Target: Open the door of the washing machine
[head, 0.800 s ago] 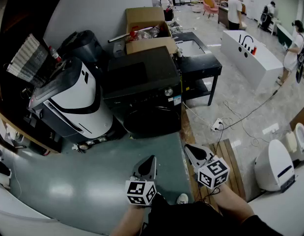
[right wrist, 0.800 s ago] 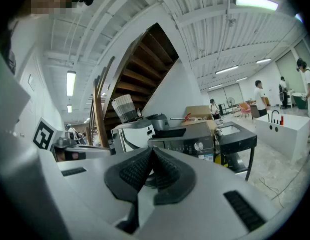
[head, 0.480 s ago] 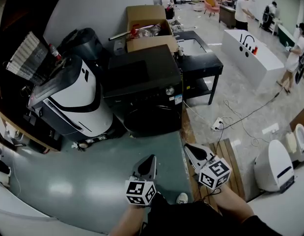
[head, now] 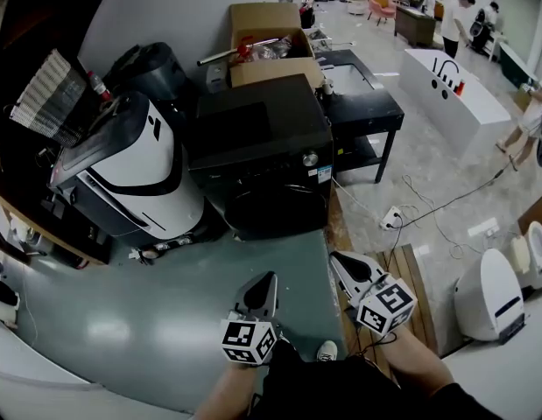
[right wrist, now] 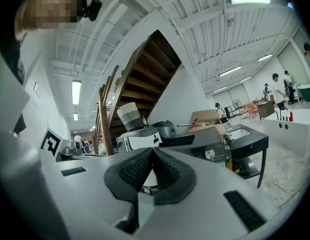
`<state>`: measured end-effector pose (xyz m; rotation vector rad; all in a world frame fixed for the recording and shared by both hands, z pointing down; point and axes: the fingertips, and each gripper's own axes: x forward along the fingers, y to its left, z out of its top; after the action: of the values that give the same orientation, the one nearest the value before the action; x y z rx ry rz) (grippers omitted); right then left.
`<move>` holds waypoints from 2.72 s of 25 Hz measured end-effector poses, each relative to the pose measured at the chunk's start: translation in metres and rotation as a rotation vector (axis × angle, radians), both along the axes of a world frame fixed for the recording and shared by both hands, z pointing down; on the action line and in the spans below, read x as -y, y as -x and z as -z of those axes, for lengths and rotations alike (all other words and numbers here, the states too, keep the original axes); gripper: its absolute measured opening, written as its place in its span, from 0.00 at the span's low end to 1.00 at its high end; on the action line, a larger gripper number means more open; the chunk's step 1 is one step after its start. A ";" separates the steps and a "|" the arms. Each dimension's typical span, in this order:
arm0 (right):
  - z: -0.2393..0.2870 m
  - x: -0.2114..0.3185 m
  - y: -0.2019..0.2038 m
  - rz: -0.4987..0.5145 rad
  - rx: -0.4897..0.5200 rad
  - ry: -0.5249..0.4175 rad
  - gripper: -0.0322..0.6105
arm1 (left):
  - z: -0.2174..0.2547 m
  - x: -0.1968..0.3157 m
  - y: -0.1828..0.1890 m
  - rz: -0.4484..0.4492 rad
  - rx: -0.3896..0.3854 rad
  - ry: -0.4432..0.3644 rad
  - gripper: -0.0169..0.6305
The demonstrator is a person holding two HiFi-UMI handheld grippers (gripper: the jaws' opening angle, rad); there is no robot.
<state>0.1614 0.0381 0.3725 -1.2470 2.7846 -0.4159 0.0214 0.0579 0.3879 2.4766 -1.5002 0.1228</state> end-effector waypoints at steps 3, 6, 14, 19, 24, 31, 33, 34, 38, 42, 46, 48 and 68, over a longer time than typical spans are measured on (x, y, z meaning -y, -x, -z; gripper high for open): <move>-0.001 0.008 0.010 -0.003 -0.016 0.006 0.08 | -0.001 0.007 0.012 0.004 -0.006 0.003 0.06; -0.002 0.018 0.020 -0.004 -0.027 0.010 0.08 | -0.002 0.016 0.023 0.003 -0.009 0.008 0.06; -0.008 0.051 0.051 -0.014 -0.046 0.025 0.08 | -0.011 0.050 0.054 -0.017 -0.024 0.022 0.06; -0.011 0.076 0.068 -0.045 -0.054 0.033 0.18 | -0.016 0.075 0.077 -0.027 -0.027 0.038 0.16; -0.015 0.100 0.087 -0.081 -0.067 0.036 0.28 | -0.022 0.099 0.099 -0.063 -0.033 0.047 0.23; -0.027 0.136 0.115 -0.131 -0.083 0.047 0.34 | -0.037 0.137 0.129 -0.130 -0.038 0.065 0.32; -0.031 0.146 0.121 -0.148 -0.090 0.050 0.36 | -0.041 0.148 0.136 -0.149 -0.038 0.071 0.33; -0.033 0.151 0.124 -0.155 -0.094 0.052 0.37 | -0.044 0.153 0.139 -0.158 -0.038 0.073 0.33; -0.042 0.167 0.132 -0.177 -0.121 0.055 0.40 | -0.052 0.171 0.149 -0.184 -0.040 0.085 0.35; -0.048 0.178 0.135 -0.179 -0.163 0.051 0.41 | -0.057 0.186 0.149 -0.208 -0.035 0.078 0.36; -0.053 0.189 0.129 -0.173 -0.195 0.048 0.42 | -0.060 0.198 0.142 -0.219 -0.036 0.078 0.36; -0.056 0.195 0.123 -0.169 -0.207 0.048 0.42 | -0.061 0.203 0.135 -0.221 -0.037 0.080 0.36; -0.163 0.328 0.036 -0.001 -0.298 0.158 0.42 | -0.123 0.313 0.042 -0.059 -0.034 0.145 0.38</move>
<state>0.1257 -0.2901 0.5354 -1.4523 3.0477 -0.4965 -0.0208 -0.2552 0.5107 2.3966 -1.3545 0.1923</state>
